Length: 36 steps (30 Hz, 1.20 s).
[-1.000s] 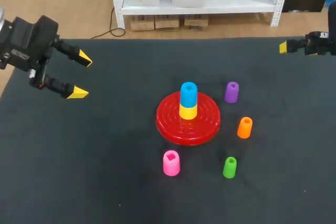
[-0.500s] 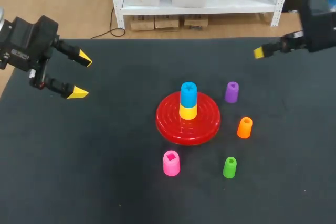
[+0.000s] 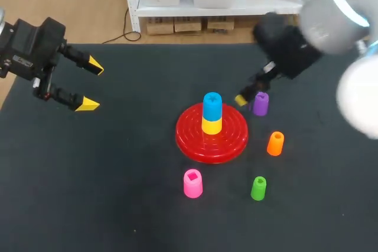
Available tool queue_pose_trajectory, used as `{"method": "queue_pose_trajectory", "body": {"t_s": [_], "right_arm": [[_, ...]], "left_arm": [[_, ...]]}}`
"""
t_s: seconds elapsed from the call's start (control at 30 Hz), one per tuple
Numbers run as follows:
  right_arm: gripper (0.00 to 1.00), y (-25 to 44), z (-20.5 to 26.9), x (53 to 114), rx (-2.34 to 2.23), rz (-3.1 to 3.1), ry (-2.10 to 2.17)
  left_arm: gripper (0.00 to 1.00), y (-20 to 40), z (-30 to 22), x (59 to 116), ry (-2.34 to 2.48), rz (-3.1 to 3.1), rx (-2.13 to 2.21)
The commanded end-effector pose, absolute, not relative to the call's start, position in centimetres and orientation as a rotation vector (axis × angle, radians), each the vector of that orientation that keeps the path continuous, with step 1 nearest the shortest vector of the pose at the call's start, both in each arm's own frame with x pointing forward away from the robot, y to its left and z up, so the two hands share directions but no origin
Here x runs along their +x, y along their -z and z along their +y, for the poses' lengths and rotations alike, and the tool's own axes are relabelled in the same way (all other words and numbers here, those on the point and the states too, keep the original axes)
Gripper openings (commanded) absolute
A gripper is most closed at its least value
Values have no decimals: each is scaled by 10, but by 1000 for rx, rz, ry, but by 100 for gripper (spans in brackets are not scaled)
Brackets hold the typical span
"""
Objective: Pick up and stack the cylinders on the red base in this order: pink,purple,orange,green
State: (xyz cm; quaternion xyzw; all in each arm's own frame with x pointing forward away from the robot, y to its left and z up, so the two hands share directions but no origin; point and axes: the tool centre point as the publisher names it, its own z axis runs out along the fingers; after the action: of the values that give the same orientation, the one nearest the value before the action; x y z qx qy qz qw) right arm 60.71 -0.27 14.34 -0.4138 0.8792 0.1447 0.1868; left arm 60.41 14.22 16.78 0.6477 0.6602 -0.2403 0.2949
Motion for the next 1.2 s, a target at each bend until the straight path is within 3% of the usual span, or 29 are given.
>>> {"method": "queue_pose_trajectory", "body": {"t_s": [0.03, 0.4, 1.2], "right_arm": [[100, -145, 33, 580, -1320, 2465, -376], [100, -104, 62, 527, -1735, 2321, -261], [100, -35, 102, 470, -2060, 2179, -189]], "left_arm": [[100, -167, 143, 603, 638, 1753, 1722], [100, -167, 143, 603, 638, 1753, 1722], [100, -167, 143, 603, 638, 1753, 1722]]}}
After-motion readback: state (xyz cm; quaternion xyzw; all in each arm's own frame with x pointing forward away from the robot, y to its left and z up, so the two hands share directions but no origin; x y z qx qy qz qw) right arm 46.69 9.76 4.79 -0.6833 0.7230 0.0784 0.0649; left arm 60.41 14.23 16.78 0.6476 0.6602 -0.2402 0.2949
